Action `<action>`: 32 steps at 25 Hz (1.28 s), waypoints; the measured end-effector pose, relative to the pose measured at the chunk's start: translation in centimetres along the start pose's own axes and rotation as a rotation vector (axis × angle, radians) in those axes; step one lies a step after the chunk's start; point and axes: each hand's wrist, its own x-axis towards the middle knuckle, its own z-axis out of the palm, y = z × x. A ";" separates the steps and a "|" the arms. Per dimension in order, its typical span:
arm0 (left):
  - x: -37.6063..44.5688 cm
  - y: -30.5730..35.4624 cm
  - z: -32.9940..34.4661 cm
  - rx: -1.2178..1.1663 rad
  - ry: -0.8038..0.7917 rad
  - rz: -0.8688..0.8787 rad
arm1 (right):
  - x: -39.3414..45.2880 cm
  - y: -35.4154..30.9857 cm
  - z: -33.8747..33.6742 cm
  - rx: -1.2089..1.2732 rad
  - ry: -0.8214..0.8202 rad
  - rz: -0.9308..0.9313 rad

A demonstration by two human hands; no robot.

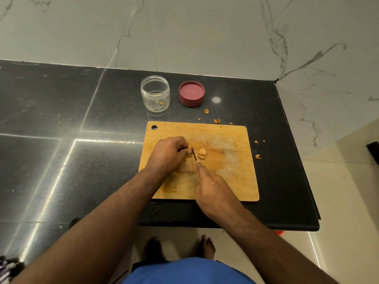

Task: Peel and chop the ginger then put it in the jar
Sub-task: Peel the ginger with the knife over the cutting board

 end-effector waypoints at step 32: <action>0.7 -0.6 -0.2 -0.188 -0.064 -0.094 | -0.1 -0.2 -2.0 0.032 0.070 -0.035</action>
